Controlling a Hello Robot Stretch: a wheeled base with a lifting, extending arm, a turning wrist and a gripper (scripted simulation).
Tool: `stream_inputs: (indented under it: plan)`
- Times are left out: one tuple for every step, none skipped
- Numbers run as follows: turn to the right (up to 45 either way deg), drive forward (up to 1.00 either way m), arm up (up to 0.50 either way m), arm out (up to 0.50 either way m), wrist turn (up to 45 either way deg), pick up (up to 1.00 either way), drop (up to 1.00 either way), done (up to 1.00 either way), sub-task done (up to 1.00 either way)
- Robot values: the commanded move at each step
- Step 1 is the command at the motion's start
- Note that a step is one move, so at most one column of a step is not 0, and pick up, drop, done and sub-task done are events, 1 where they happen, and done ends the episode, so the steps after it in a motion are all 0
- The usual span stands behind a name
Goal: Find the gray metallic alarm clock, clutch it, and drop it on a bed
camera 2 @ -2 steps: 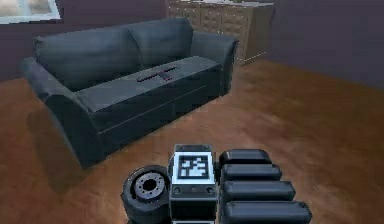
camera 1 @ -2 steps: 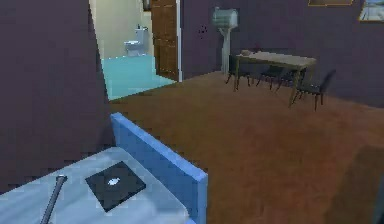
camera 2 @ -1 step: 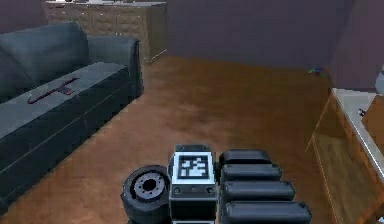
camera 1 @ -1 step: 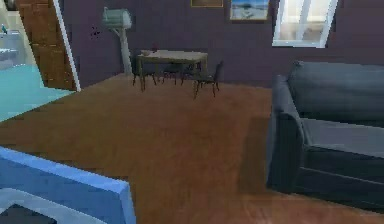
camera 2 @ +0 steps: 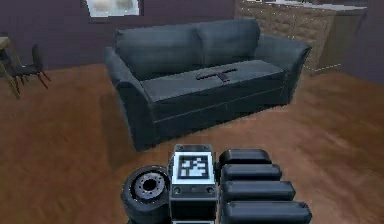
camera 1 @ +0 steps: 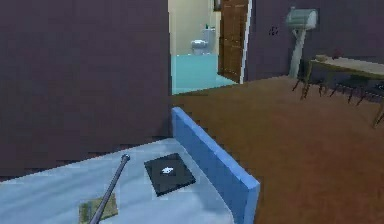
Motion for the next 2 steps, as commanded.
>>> stream_inputs:
  plan:
    - [-45.0,0.0,0.0,0.0,0.0,0.0,0.0,0.0,0.0]
    - [-45.0,0.0,0.0,0.0,0.0,0.0,0.0,0.0,0.0]
